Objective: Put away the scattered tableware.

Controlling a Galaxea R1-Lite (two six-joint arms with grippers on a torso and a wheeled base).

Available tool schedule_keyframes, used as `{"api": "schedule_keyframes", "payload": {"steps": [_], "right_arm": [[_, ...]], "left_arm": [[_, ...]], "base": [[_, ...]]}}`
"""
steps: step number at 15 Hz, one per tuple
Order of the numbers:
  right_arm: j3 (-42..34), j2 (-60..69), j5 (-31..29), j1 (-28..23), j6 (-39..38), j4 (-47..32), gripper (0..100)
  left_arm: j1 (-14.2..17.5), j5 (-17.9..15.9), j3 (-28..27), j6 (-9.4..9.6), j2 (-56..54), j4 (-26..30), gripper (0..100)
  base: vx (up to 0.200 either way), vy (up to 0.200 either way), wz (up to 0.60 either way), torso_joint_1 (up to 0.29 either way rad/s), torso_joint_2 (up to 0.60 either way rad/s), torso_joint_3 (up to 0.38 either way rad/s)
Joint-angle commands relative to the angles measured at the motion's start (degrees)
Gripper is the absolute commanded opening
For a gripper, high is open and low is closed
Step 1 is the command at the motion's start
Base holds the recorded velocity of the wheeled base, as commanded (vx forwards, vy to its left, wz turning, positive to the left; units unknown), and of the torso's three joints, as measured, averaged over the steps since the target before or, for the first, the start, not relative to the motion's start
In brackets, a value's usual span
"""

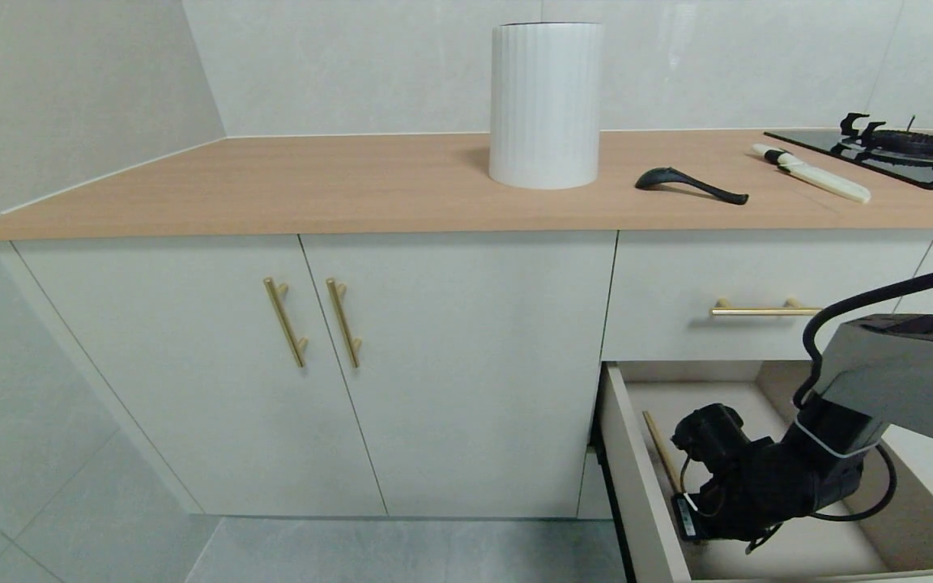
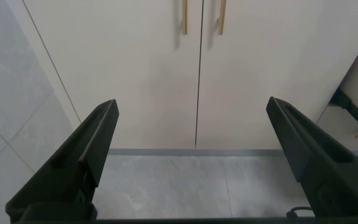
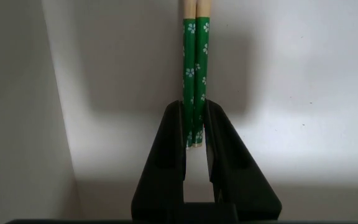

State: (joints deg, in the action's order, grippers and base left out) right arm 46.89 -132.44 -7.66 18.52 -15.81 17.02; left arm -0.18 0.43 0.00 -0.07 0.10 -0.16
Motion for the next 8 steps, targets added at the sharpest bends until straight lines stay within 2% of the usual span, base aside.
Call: {"api": "schedule_keyframes", "payload": {"steps": [1,5,6,8], "right_arm": [[0.22,-0.45,0.01,0.03,-0.01,-0.06,0],[0.4,-0.8,0.01,-0.06,-0.01,-0.14,0],[0.4,-0.8,0.01,-0.06,-0.01,-0.14,100],[0.31,-0.72,0.01,-0.06,-0.01,-0.06,100]], "left_arm": [[0.01,0.01,0.0,-0.01,0.08,-0.02,100],[0.01,0.01,0.0,-0.01,0.08,-0.02,100],[0.01,0.01,0.0,-0.01,0.08,-0.02,100],[0.01,0.01,0.0,-0.01,-0.01,-0.02,100]], "base": [[0.0,0.0,0.0,0.0,0.0,0.0],[0.0,0.0,0.0,0.0,0.0,0.0],[0.0,0.0,0.0,0.0,0.0,0.0],[0.0,0.0,0.0,0.0,0.0,0.0]]}}
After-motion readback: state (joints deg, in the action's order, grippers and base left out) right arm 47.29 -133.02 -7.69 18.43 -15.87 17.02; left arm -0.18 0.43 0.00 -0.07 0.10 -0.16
